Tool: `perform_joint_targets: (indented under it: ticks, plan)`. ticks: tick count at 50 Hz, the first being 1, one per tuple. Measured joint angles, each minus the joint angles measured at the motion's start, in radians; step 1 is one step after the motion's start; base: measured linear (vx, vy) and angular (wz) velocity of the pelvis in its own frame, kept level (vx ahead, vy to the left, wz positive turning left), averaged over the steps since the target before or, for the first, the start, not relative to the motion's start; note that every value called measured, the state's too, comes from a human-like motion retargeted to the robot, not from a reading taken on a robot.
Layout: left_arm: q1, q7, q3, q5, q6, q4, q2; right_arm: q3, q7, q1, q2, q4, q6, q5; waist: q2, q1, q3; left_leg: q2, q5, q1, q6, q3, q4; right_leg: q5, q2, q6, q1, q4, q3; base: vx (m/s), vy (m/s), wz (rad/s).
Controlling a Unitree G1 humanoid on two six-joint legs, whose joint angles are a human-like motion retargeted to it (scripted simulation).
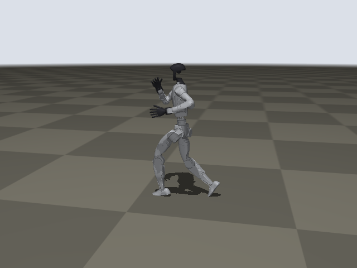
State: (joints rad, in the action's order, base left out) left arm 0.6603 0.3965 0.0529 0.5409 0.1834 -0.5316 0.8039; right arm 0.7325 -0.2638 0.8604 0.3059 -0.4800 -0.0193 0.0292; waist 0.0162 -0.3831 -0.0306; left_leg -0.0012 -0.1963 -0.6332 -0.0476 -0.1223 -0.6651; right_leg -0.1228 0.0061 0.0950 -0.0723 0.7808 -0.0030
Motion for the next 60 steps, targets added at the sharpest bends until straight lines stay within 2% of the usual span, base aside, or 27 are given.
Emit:
perform_joint_targets:
  ticks: [2, 5, 7, 8, 10, 12, 13, 15, 17, 19, 21, 24, 25, 27, 30, 32, 33, 35, 38, 41, 44, 47, 50, 52, 55, 57, 60]
  plan:
    - [-0.088, 0.026, 0.068, -0.031, 0.005, 0.037, -0.017, 0.041, -0.086, -0.103, -0.024, -0.008, -0.038, -0.034, 0.070, 0.001, 0.008, 0.035, -0.131, 0.227, -0.069, -0.029, 0.272, 0.028, 0.036, -0.054, 0.042, 0.259, -0.076, 1.02, 0.13, 1.09]
    - [-0.221, 0.032, 0.130, -0.102, -0.027, 0.100, -0.071, 0.094, -0.228, -0.239, -0.057, -0.021, -0.039, -0.081, 0.132, 0.003, 0.073, 0.097, -0.297, 0.420, -0.165, -0.138, 0.536, 0.091, 0.165, -0.105, 0.286, 0.722, -0.070, 0.91, 0.04, 0.69]
    - [-0.292, 0.024, 0.113, -0.117, -0.042, 0.107, -0.128, 0.056, -0.247, -0.289, -0.047, -0.059, -0.027, -0.104, 0.131, 0.014, 0.083, 0.060, -0.082, 0.480, -0.132, -0.113, 0.570, 0.121, 0.241, -0.112, 0.519, 1.043, -0.055, 0.79, -0.05, 0.57]
    - [-0.329, 0.026, 0.097, -0.119, -0.039, 0.102, -0.166, 0.009, -0.232, -0.303, -0.034, -0.072, -0.042, -0.122, 0.118, 0.033, 0.064, 0.023, 0.104, 0.507, -0.076, -0.105, 0.566, 0.133, 0.247, -0.114, 0.637, 1.197, -0.054, 0.71, -0.08, 1.00]
    - [-0.437, 0.053, 0.083, -0.125, -0.042, 0.100, -0.261, -0.101, -0.194, -0.338, -0.018, -0.072, -0.071, -0.164, 0.071, 0.118, -0.034, -0.062, 0.423, 0.526, 0.103, -0.107, 0.475, 0.192, 0.235, -0.123, 0.854, 1.448, -0.035, 0.64, -0.12, 1.81]
    - [-0.644, 0.101, 0.125, -0.178, -0.090, 0.161, -0.362, -0.197, -0.150, -0.438, -0.008, -0.004, -0.056, -0.159, 0.043, 0.257, -0.204, -0.093, 0.647, 0.457, 0.272, -0.056, 0.115, 0.299, 0.234, -0.135, 0.998, 1.554, -0.006, 0.58, -0.11, 2.80]
    - [-0.760, 0.118, 0.154, -0.213, -0.109, 0.206, -0.401, -0.232, -0.123, -0.516, -0.001, 0.050, -0.044, -0.121, 0.054, 0.323, -0.282, -0.079, 0.716, 0.437, 0.274, -0.020, -0.054, 0.336, 0.246, -0.130, 1.056, 1.552, 0.003, 0.63, -0.02, 2.48]
    - [-0.982, 0.152, 0.208, -0.280, -0.106, 0.282, -0.463, -0.306, -0.078, -0.681, 0.037, 0.142, -0.049, -0.031, 0.074, 0.423, -0.376, -0.055, 0.787, 0.472, 0.185, 0.022, -0.197, 0.382, 0.283, -0.099, 1.174, 1.470, 0.042, 0.75, 0.06, 1.54]
    - [-1.148, 0.200, 0.241, -0.332, -0.074, 0.311, -0.485, -0.395, -0.082, -0.839, 0.133, 0.134, -0.093, 0.033, 0.079, 0.513, -0.363, -0.060, 0.797, 0.557, 0.134, 0.042, -0.137, 0.424, 0.286, -0.068, 1.276, 1.321, 0.070, 0.93, 0.13, 0.58]
    - [-1.274, 0.247, 0.272, -0.354, -0.054, 0.346, -0.483, -0.521, -0.030, -1.011, 0.281, 0.067, -0.129, 0.135, 0.108, 0.627, -0.293, -0.063, 0.711, 0.619, 0.111, 0.087, -0.010, 0.412, 0.239, -0.034, 1.323, 1.108, 0.051, 1.02, 0.13, 0.74]
    - [-1.331, 0.260, 0.293, -0.347, -0.048, 0.379, -0.472, -0.656, 0.073, -1.207, 0.423, 0.001, -0.132, 0.253, 0.167, 0.731, -0.198, -0.039, 0.526, 0.657, 0.070, 0.142, 0.124, 0.307, 0.202, 0.005, 1.293, 0.828, 0.004, 1.09, 0.07, 0.71]
    - [-1.330, 0.248, 0.332, -0.318, -0.036, 0.415, -0.468, -0.851, 0.188, -1.558, 0.554, -0.082, -0.110, 0.322, 0.238, 0.789, -0.050, -0.021, 0.110, 0.707, -0.019, 0.216, 0.314, 0.102, 0.203, 0.048, 1.099, 0.321, -0.018, 1.18, 0.01, 0.19]
    - [-1.343, 0.246, 0.342, -0.308, -0.032, 0.427, -0.461, -0.903, 0.218, -1.643, 0.578, -0.084, -0.097, 0.330, 0.244, 0.798, -0.017, -0.030, -0.026, 0.718, -0.048, 0.243, 0.356, 0.051, 0.209, 0.061, 1.007, 0.147, 0.000, 1.21, -0.03, 0.32]
    - [-1.346, 0.248, 0.362, -0.307, -0.035, 0.403, -0.432, -0.965, 0.262, -1.797, 0.568, -0.087, -0.058, 0.322, 0.186, 0.816, 0.022, -0.073, -0.125, 0.738, -0.061, 0.208, 0.321, -0.028, 0.152, 0.069, 0.768, -0.166, 0.034, 1.22, -0.06, 0.59]
    - [-1.375, 0.257, 0.342, -0.304, -0.028, 0.383, -0.428, -0.995, 0.275, -1.878, 0.539, -0.031, -0.012, 0.321, 0.038, 0.832, 0.060, -0.127, -0.023, 0.742, 0.025, -0.059, 0.097, -0.113, -0.039, 0.114, 0.469, -0.432, 0.054, 1.25, -0.12, 0.53]
    - [-1.410, 0.244, 0.309, -0.295, -0.020, 0.397, -0.441, -0.900, 0.244, -1.772, 0.520, 0.129, -0.003, 0.317, -0.026, 0.807, -0.015, -0.006, 0.196, 0.685, 0.125, -0.197, -0.312, -0.195, -0.049, 0.147, 0.208, -0.651, 0.046, 1.06, -0.11, -0.23]
    - [-1.397, 0.241, 0.293, -0.291, -0.018, 0.385, -0.444, -0.872, 0.233, -1.745, 0.512, 0.162, 0.002, 0.314, -0.039, 0.796, -0.019, 0.035, 0.270, 0.617, 0.170, -0.214, -0.491, -0.120, -0.044, 0.136, 0.147, -0.677, 0.062, 0.98, -0.10, -0.44]
    - [-1.345, 0.240, 0.243, -0.277, -0.010, 0.349, -0.448, -0.824, 0.199, -1.678, 0.488, 0.219, -0.005, 0.298, -0.024, 0.756, -0.048, 0.093, 0.403, 0.435, 0.211, -0.164, -0.836, 0.130, 0.007, 0.028, 0.070, -0.670, 0.057, 0.92, -0.07, -0.87]
    - [-1.121, 0.235, 0.101, -0.278, -0.009, 0.254, -0.495, -0.760, 0.055, -1.450, 0.381, 0.321, -0.055, 0.236, 0.045, 0.655, -0.196, 0.053, 0.602, 0.167, 0.130, 0.006, -1.242, 0.431, 0.129, -0.142, 0.087, -0.382, 0.115, 0.75, 0.02, -1.84]
    - [-0.805, 0.213, -0.021, -0.243, -0.001, 0.165, -0.541, -0.689, -0.069, -0.984, 0.220, 0.402, -0.068, 0.167, 0.036, 0.583, -0.333, -0.038, 0.710, -0.158, 0.101, 0.067, -1.526, 0.584, 0.139, -0.111, 0.182, -0.037, 0.170, 0.66, 0.16, -1.74]
    - [-0.472, 0.182, -0.069, -0.156, 0.026, 0.076, -0.464, -0.628, -0.096, -0.580, 0.043, 0.290, -0.066, 0.168, -0.028, 0.422, -0.341, -0.027, 0.735, -0.441, 0.148, 0.022, -1.636, 0.624, 0.079, -0.099, 0.118, -0.053, 0.286, 0.89, 0.15, -1.61]
    - [-0.188, 0.154, -0.065, -0.055, 0.051, -0.006, -0.282, -0.527, -0.095, -0.320, -0.017, 0.075, -0.033, 0.114, -0.101, 0.173, -0.252, 0.109, 0.673, -0.607, 0.218, -0.066, -1.539, 0.433, -0.019, -0.046, 0.038, -0.239, 0.403, 1.04, 0.14, -1.44]
    - [-0.028, 0.121, -0.046, -0.009, 0.065, -0.013, -0.084, -0.453, -0.043, -0.188, 0.025, -0.090, -0.021, 0.125, -0.195, -0.017, -0.151, 0.247, 0.507, -0.621, 0.282, -0.182, -1.274, 0.019, -0.123, 0.113, -0.013, -0.482, 0.404, 1.08, 0.18, -0.36]
    - [0.057, 0.108, -0.052, 0.032, 0.048, 0.005, -0.013, -0.371, -0.038, -0.184, 0.044, -0.153, -0.020, 0.142, -0.206, -0.069, -0.074, 0.175, 0.346, -0.560, 0.222, -0.171, -1.008, -0.149, -0.129, 0.119, -0.005, -0.511, 0.355, 1.08, 0.28, -0.02]
    - [0.166, 0.091, -0.127, 0.087, 0.010, 0.030, 0.019, -0.279, -0.071, -0.165, 0.087, -0.176, -0.043, 0.247, -0.158, -0.057, 0.020, 0.016, 0.124, -0.375, 0.072, -0.024, -0.545, -0.019, -0.061, 0.026, 0.096, -0.228, 0.207, 1.09, 0.32, -0.08]
    - [0.259, 0.096, -0.162, 0.051, -0.009, -0.004, -0.009, -0.248, -0.066, -0.234, 0.089, -0.187, -0.050, 0.281, -0.087, -0.024, 0.050, 0.038, 0.020, -0.144, 0.032, 0.022, -0.234, 0.034, -0.018, -0.043, 0.128, -0.013, 0.089, 1.14, 0.29, -0.16]
    - [0.163, 0.098, -0.092, -0.027, -0.033, 0.067, -0.032, -0.265, -0.016, -0.405, 0.124, -0.205, -0.092, 0.340, 0.008, 0.007, 0.021, 0.107, -0.164, 0.234, -0.036, -0.001, 0.233, 0.149, 0.027, -0.159, 0.217, 0.412, -0.027, 1.15, 0.29, -0.24]
